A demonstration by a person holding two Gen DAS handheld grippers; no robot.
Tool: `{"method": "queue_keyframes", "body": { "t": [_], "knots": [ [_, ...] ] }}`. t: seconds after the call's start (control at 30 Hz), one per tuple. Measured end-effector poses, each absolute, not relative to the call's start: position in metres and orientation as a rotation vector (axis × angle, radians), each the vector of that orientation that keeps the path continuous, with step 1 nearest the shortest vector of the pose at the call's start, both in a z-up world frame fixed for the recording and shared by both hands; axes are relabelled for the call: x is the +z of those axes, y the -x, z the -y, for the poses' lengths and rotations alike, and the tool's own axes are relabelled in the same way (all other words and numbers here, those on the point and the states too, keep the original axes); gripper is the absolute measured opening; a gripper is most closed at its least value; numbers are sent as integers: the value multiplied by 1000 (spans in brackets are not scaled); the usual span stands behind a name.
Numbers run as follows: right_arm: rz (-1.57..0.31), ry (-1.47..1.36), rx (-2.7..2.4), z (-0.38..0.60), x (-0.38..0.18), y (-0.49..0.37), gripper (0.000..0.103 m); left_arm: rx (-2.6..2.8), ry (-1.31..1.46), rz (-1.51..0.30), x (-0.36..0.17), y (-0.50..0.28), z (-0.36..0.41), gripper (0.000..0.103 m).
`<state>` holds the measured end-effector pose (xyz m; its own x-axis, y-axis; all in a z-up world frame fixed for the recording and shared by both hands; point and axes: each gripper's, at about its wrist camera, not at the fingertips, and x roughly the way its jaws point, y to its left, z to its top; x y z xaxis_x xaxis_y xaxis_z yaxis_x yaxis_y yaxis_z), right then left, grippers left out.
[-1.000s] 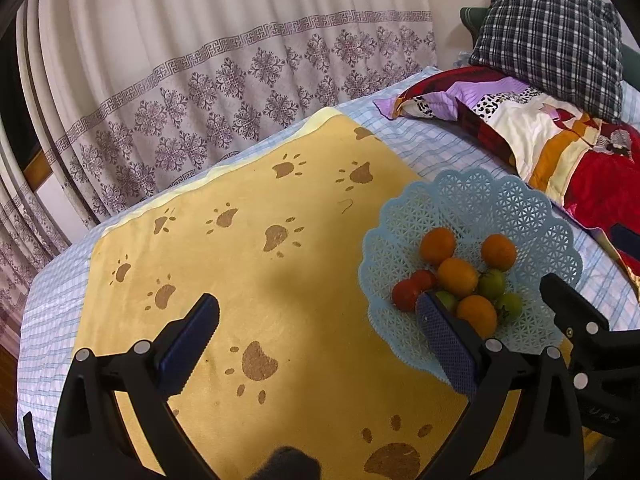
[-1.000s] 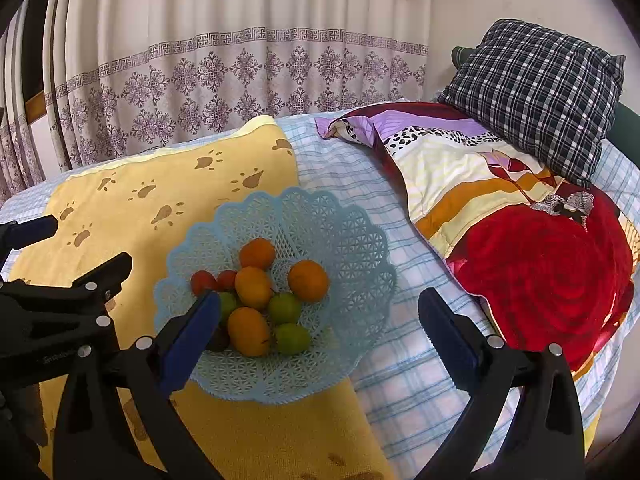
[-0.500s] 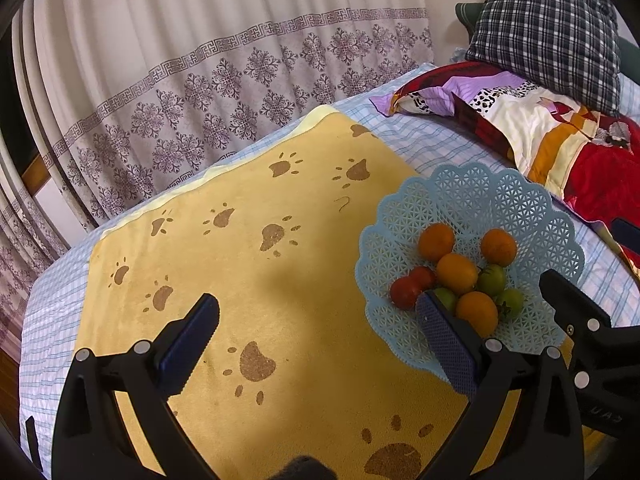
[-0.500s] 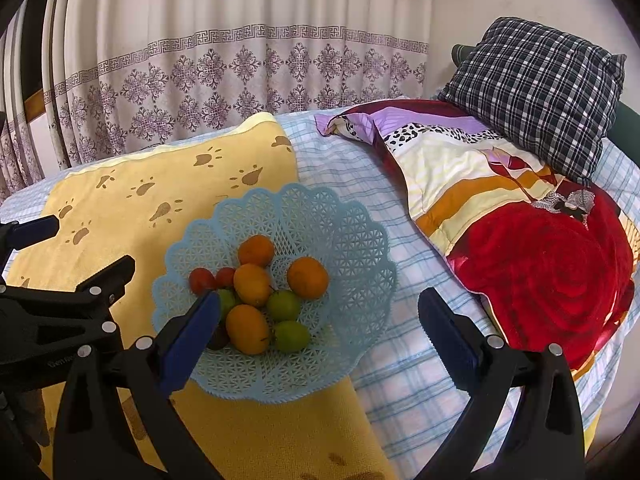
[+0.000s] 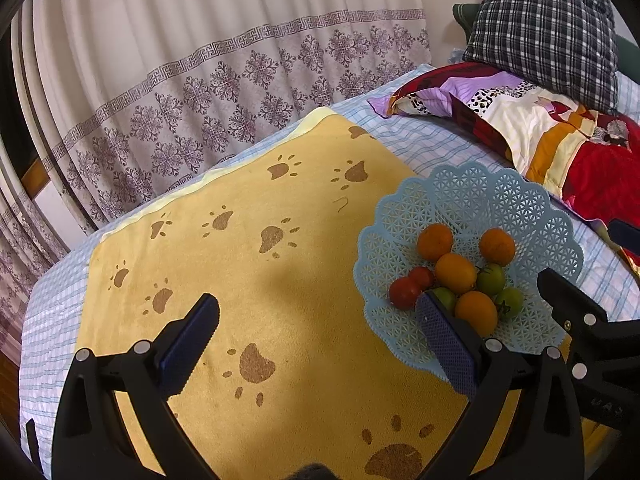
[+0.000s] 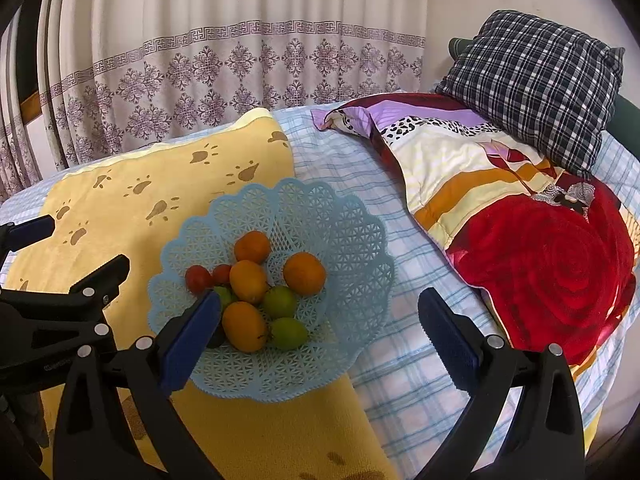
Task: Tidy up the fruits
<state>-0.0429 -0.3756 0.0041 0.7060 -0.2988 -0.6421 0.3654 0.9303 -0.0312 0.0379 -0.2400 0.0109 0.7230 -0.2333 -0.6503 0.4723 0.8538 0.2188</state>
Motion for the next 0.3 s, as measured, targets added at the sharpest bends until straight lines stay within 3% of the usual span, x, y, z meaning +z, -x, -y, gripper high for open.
{"method": "queue_keyframes", "body": {
  "t": [0.3],
  "knots": [
    [-700,-96,-371,375,2,42,100,-370,-357,-677,14,-42,225,98]
  ]
}}
